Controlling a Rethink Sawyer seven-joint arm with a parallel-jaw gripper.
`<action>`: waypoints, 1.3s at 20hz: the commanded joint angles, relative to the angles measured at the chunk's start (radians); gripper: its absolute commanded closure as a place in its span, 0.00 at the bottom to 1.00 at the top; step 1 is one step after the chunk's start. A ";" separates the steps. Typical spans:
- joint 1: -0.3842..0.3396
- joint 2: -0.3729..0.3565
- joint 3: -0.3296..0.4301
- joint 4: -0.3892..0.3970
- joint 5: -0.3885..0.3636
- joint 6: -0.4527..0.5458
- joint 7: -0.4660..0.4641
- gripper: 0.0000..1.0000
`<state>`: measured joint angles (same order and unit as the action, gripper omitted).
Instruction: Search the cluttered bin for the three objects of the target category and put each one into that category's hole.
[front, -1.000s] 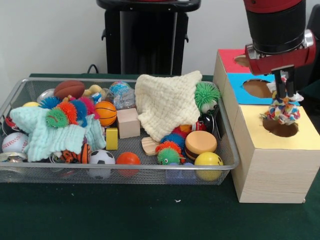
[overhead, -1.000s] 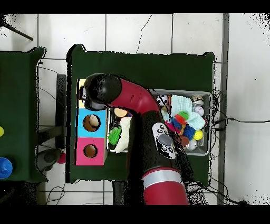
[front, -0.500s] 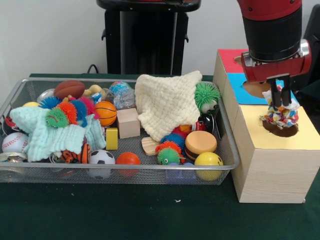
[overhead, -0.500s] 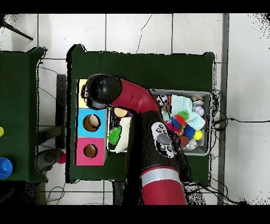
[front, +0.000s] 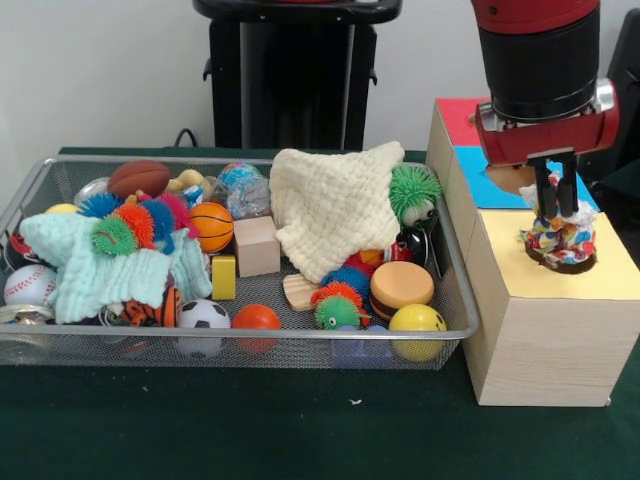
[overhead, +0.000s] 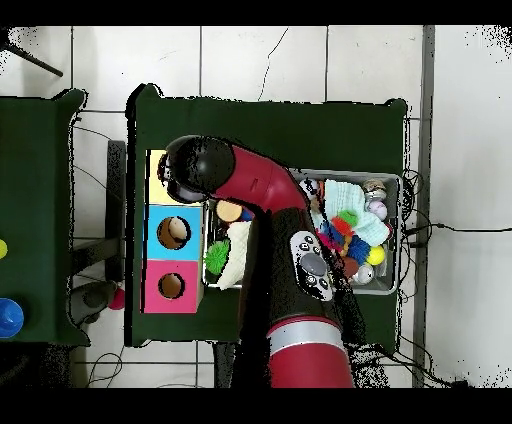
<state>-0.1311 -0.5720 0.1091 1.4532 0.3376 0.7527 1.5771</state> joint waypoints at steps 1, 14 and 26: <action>0.018 0.031 -0.015 -0.030 0.045 -0.041 0.296 1.00; 0.020 0.033 0.002 -0.006 0.083 -0.105 0.278 1.00; 0.042 0.051 -0.054 -0.094 0.011 -0.023 0.219 0.00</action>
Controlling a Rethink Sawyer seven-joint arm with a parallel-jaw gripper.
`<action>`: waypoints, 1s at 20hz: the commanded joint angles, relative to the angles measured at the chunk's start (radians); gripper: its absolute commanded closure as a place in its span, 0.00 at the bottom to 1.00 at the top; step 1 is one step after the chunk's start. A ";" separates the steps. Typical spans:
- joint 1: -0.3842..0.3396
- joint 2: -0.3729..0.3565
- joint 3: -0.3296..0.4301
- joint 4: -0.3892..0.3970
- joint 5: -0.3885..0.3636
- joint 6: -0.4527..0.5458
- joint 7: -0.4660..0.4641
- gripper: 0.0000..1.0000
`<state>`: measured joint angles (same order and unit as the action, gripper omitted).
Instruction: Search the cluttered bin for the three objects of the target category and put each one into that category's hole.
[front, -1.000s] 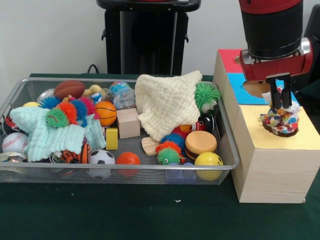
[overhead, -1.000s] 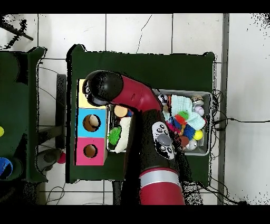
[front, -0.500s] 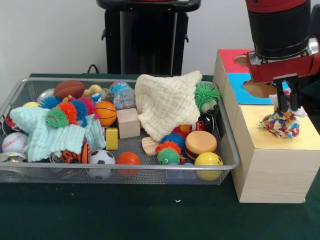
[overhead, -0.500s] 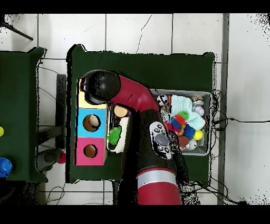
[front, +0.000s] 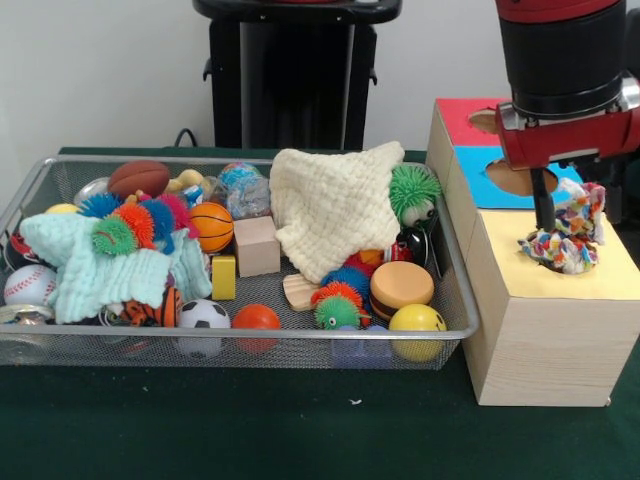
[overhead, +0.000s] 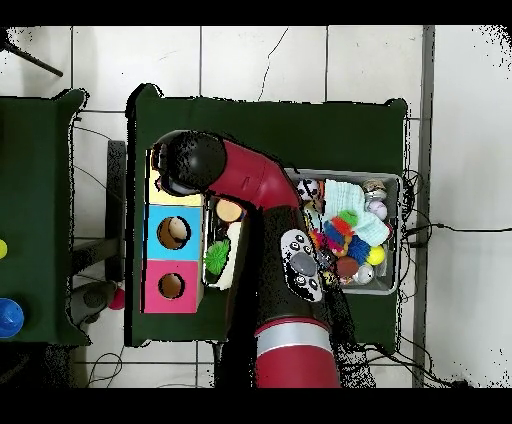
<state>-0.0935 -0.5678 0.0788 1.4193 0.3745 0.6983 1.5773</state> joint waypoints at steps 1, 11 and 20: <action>0.007 0.045 -0.029 -0.065 -0.026 0.043 0.222 0.00; 0.042 0.042 -0.096 -0.140 -0.050 0.184 0.252 0.00; 0.050 0.048 -0.119 -0.132 -0.053 0.159 0.218 1.00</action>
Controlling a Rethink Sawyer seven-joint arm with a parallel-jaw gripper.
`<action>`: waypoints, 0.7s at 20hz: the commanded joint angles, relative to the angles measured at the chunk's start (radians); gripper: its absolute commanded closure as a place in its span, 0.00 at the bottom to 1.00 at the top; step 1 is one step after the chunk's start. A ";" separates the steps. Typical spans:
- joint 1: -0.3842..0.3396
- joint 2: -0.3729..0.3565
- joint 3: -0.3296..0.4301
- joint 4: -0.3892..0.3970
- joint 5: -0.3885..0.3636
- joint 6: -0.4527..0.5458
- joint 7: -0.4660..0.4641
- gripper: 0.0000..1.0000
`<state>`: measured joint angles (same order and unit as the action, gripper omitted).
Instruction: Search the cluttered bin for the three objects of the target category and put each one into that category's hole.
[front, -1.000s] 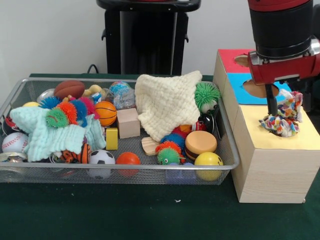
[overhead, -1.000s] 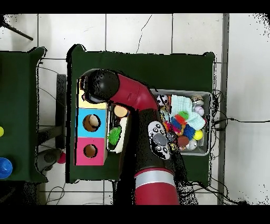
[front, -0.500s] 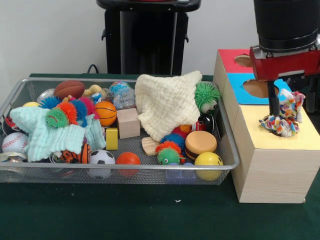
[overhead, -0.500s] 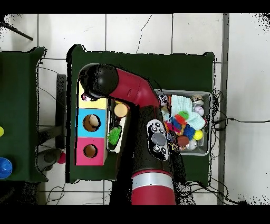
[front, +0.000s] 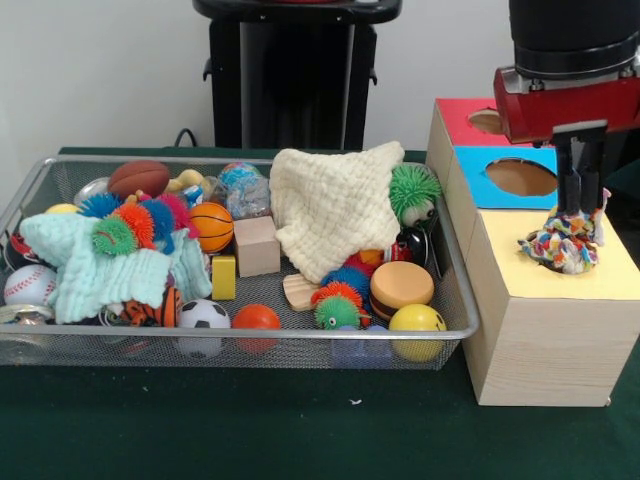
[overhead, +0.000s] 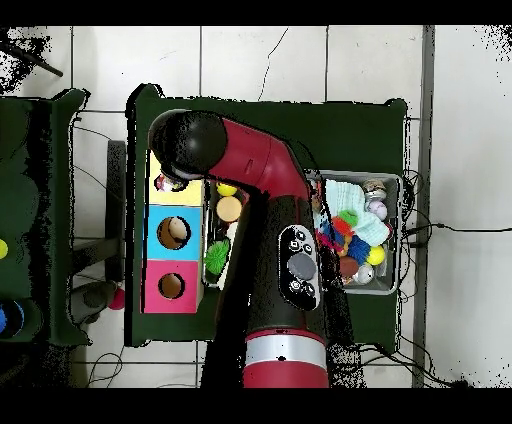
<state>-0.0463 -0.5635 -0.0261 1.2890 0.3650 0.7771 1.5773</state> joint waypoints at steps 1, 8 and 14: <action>0.002 0.045 -0.011 0.001 -0.033 0.086 0.225 1.00; 0.005 0.046 -0.005 0.011 -0.021 0.087 0.224 1.00; 0.003 0.035 0.007 0.063 -0.005 0.088 0.225 1.00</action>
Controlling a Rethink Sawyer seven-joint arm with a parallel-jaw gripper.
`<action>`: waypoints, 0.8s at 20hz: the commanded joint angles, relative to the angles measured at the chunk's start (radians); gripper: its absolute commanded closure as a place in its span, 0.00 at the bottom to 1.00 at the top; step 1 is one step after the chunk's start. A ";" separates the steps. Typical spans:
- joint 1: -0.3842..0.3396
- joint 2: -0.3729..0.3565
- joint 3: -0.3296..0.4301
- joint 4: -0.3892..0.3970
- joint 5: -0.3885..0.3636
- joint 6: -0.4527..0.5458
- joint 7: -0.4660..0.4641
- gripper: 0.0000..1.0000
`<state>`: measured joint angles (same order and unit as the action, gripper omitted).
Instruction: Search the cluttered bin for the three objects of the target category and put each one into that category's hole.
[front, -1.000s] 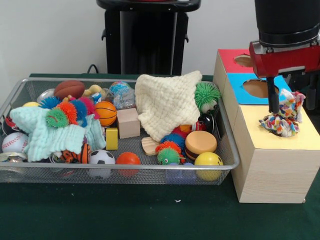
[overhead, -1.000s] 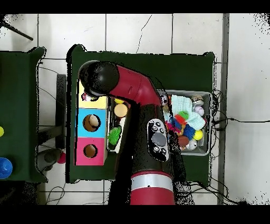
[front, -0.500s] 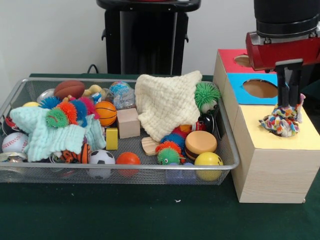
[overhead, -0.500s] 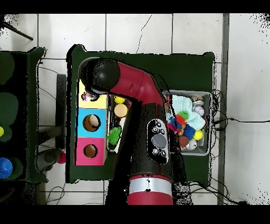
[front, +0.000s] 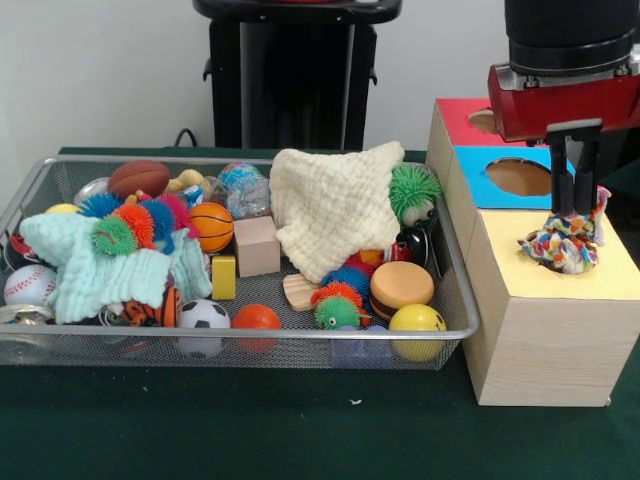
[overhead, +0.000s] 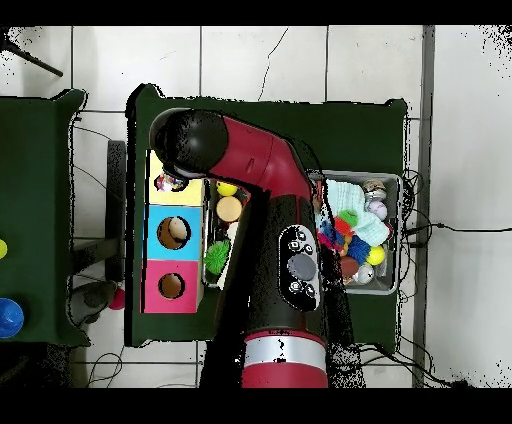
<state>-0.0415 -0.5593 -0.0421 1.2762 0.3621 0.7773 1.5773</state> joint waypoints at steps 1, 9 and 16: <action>-0.004 0.031 0.027 0.085 0.002 0.083 0.223 1.00; -0.003 0.029 0.033 0.099 0.011 0.096 0.230 1.00; -0.003 0.026 0.037 0.110 0.015 0.112 0.230 1.00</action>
<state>-0.0415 -0.5591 -0.0421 1.2762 0.3632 0.7775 1.5773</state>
